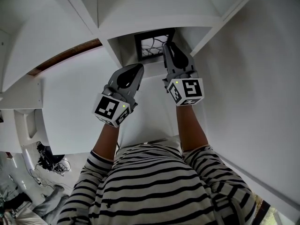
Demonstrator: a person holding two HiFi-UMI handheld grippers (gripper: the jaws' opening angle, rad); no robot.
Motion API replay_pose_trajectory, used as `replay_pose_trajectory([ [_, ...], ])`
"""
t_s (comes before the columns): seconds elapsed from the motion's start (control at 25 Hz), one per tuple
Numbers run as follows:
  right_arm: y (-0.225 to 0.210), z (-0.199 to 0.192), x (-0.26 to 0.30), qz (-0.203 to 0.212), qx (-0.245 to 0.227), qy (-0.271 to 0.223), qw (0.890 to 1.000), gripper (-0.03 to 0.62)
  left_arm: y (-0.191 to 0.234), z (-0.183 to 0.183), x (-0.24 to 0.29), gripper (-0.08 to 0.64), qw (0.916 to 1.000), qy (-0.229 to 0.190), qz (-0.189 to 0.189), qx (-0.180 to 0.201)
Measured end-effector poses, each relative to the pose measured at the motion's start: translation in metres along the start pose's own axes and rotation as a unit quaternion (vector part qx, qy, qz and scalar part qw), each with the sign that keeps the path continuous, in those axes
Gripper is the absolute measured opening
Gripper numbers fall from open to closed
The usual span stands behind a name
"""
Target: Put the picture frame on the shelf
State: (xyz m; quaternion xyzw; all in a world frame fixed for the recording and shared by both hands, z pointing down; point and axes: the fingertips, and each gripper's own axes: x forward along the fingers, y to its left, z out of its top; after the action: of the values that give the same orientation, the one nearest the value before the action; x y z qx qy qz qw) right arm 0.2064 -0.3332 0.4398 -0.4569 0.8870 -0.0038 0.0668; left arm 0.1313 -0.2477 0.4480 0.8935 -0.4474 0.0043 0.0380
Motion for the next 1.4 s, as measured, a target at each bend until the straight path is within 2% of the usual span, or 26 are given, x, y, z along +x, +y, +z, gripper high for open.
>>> replay_pose_trajectory([
  [0.32, -0.004, -0.006, 0.007, -0.026, -0.011, -0.011, 1.000, 0.058, -0.008, -0.005, 0.008, 0.006, 1.0000, 0.001, -0.006, -0.001],
  [0.84, -0.012, -0.013, 0.023, -0.036, -0.020, -0.013, 0.999, 0.058, -0.005, -0.010, 0.024, 0.006, 1.0000, 0.003, -0.004, -0.003],
  [1.12, -0.008, -0.015, 0.025, -0.036, -0.042, 0.002, 0.999, 0.058, -0.005, -0.009, 0.026, 0.006, 1.0000, 0.005, -0.002, -0.002],
  [1.4, -0.010, -0.023, 0.030, -0.035, -0.040, 0.021, 0.998, 0.058, -0.003, -0.012, 0.028, 0.006, 1.0000, 0.007, 0.000, 0.001],
])
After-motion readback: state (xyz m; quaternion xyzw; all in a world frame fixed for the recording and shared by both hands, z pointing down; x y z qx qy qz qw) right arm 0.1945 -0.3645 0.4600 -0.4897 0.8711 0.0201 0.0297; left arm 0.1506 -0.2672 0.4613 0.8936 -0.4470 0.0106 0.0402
